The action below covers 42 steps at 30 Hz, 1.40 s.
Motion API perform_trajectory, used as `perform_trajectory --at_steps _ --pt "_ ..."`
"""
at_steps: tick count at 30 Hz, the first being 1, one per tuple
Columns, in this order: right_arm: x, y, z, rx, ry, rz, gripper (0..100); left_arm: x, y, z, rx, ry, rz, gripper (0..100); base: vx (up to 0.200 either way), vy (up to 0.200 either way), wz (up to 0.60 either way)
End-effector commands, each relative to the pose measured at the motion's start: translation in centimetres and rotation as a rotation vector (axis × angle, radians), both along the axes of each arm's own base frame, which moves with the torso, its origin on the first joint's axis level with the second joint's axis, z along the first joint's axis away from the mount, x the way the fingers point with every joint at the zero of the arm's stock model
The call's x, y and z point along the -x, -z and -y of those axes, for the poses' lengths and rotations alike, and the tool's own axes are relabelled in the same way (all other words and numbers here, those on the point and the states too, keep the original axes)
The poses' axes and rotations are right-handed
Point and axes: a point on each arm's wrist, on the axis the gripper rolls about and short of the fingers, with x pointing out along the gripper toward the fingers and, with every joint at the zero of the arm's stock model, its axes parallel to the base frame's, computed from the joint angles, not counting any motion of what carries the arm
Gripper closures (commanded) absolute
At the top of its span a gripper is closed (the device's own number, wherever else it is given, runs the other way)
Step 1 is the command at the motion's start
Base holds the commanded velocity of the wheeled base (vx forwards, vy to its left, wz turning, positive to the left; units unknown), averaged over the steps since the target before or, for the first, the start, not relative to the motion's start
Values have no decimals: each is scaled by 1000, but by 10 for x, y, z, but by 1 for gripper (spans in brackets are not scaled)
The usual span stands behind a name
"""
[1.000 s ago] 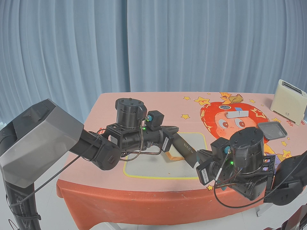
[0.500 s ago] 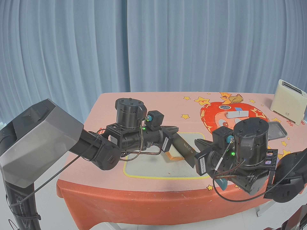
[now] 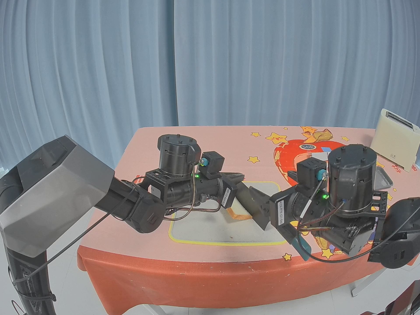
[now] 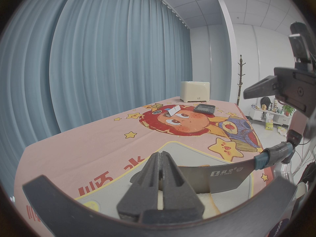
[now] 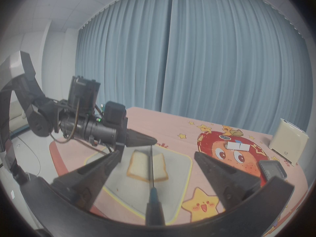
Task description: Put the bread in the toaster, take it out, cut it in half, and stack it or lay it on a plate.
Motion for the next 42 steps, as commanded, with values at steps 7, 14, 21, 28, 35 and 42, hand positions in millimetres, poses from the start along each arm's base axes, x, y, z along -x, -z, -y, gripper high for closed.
perform_trajectory --at_steps 7,14,21,28,35,42 --pt "8 -18 36 20 -102 -240 0 1 5 -1 -10 0 -15 100 0 0 0" --pt "4 -19 38 3 -92 -307 0 2 7 -1 -13 2 -20 100 0 0 0" --pt "-4 -3 31 27 -87 -350 0 2 7 -1 -13 0 -20 100 0 0 0" --pt "-6 9 24 55 -92 -383 0 2 7 -1 -13 0 -20 100 0 0 0" --pt "-6 17 22 75 -93 -405 0 2 7 -1 -13 0 -20 100 0 0 0" --pt "-7 24 19 97 -88 -418 0 2 7 -1 -13 0 -20 100 0 0 0"
